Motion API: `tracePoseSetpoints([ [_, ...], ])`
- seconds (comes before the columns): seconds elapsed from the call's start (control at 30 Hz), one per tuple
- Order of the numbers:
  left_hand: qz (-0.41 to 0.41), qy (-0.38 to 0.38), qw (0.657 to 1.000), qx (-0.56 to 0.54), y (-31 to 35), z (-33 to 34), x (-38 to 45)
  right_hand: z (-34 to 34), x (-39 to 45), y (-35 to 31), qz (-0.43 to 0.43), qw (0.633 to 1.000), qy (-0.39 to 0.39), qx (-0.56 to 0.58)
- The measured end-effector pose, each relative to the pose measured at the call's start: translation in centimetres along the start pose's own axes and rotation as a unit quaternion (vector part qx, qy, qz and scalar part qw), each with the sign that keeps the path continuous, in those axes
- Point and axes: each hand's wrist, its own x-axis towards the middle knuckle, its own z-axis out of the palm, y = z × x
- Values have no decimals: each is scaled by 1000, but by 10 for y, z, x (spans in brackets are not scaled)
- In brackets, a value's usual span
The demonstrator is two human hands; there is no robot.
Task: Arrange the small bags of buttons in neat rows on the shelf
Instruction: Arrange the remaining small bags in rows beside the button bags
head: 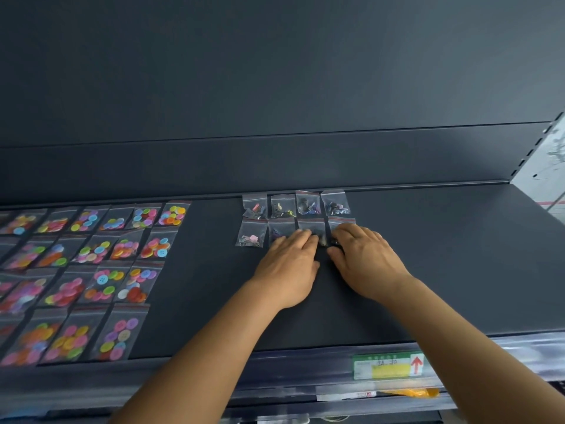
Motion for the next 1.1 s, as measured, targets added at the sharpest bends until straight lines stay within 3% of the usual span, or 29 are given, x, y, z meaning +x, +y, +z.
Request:
tracePoseSetpoints([
  [0.27, -25, 59, 998, 1, -5, -15, -16, -8, 2, -20, -28, 999, 25, -10],
  [0.47, -106, 111, 988, -19, -42, -35, -64, -12, 11, -76, -86, 996, 12, 29],
  [0.8, -244, 197, 949, -32, -158, -75, -208, 0, 8, -259, -218, 973, 5, 69],
  [1.1, -284, 217, 934, -17, -270, -99, -354, 31, -13, -441, -261, 961, 6, 95],
])
